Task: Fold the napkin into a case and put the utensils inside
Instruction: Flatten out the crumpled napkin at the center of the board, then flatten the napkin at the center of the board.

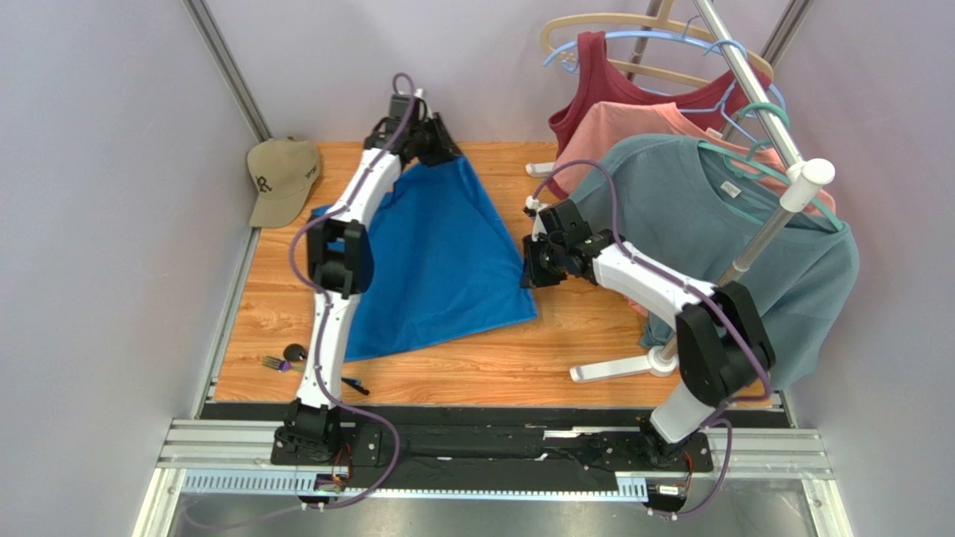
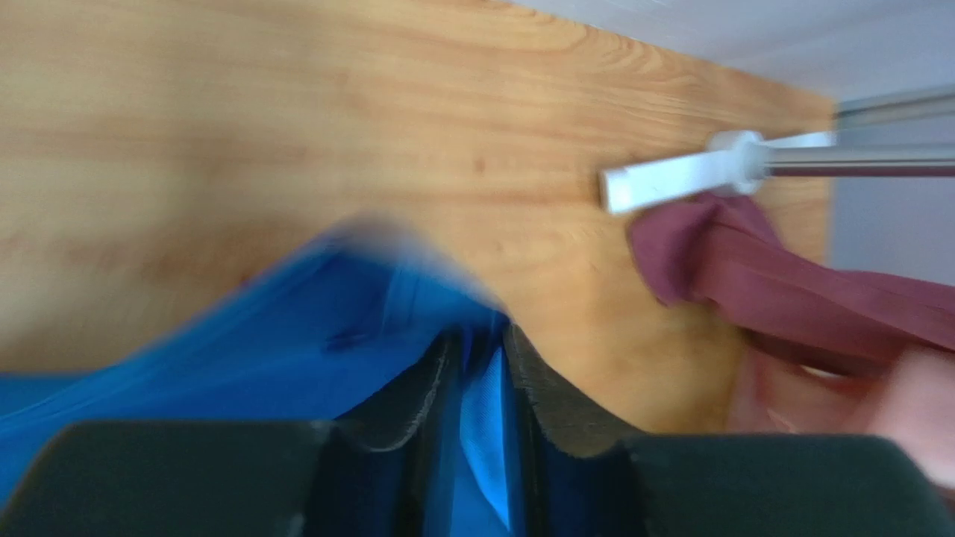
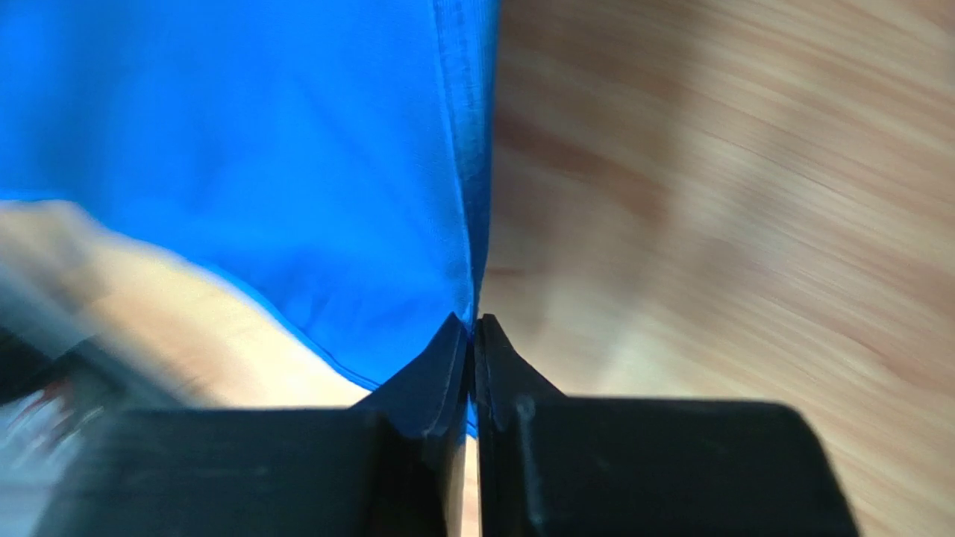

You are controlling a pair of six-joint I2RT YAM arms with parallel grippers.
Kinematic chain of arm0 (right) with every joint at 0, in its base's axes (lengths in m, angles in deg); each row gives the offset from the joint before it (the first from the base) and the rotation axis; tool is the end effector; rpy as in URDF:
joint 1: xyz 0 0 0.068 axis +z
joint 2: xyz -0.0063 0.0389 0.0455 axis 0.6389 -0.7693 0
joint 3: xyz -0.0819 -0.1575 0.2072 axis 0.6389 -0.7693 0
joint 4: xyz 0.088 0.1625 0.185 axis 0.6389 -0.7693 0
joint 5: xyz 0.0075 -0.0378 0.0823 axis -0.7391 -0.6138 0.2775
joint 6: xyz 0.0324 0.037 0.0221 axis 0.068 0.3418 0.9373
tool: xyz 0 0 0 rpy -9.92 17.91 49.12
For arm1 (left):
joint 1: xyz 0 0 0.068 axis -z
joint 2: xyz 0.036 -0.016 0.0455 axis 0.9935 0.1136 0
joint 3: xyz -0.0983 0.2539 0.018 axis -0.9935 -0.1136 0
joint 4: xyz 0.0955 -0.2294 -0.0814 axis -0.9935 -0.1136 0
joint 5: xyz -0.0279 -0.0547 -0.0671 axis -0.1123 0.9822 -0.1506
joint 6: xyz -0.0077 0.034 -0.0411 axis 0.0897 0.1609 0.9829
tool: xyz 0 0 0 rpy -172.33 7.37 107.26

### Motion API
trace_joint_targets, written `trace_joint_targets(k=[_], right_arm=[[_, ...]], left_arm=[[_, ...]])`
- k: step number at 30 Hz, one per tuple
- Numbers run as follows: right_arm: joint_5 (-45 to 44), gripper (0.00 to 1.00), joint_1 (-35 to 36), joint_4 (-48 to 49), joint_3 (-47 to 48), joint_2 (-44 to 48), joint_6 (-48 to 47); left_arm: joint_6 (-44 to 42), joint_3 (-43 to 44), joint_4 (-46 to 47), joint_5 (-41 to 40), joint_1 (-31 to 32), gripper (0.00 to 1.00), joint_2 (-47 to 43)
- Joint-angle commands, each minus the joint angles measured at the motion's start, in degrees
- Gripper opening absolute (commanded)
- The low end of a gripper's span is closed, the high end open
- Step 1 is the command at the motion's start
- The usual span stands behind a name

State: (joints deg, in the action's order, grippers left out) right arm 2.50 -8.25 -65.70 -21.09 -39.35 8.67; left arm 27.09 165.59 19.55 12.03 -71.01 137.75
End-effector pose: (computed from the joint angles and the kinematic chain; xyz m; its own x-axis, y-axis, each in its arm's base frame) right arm 0.2823 0.1836 0.2339 -0.8383 -0.1661 -0.5193 -0.4029 0.8305 0.3847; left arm 0.5500 -0.1329 0.2566 -0.7115 -0.4390 -0.5486 0.0277 0.7626 -0.6462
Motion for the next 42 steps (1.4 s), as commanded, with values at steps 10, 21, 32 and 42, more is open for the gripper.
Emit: trace_joint_targets(k=[10, 21, 32, 42], right_arm=[[-27.8, 0.59, 4.5, -8.3, 6.2, -2.5, -3.3], [-11.6, 0.63, 4.1, -4.6, 21.6, -18.2, -1.9], [-17.2, 0.65, 5.3, -3.4, 30.0, -31.4, -0.3], [-2.5, 0.64, 15.0, 0.2, 19.9, -25.9, 3.3]], left_arm=[[-16.2, -17.8, -10.1, -17.4, 2.9, 0.77, -27.3], [-7.7, -50.3, -5.1, -7.9, 2.2, 0.43, -33.4], [1.9, -65.9, -4.8, -13.5, -1.2, 0.43, -37.0], [-0.3, -76.2, -0.4, -22.5, -2.9, 0.32, -58.5]])
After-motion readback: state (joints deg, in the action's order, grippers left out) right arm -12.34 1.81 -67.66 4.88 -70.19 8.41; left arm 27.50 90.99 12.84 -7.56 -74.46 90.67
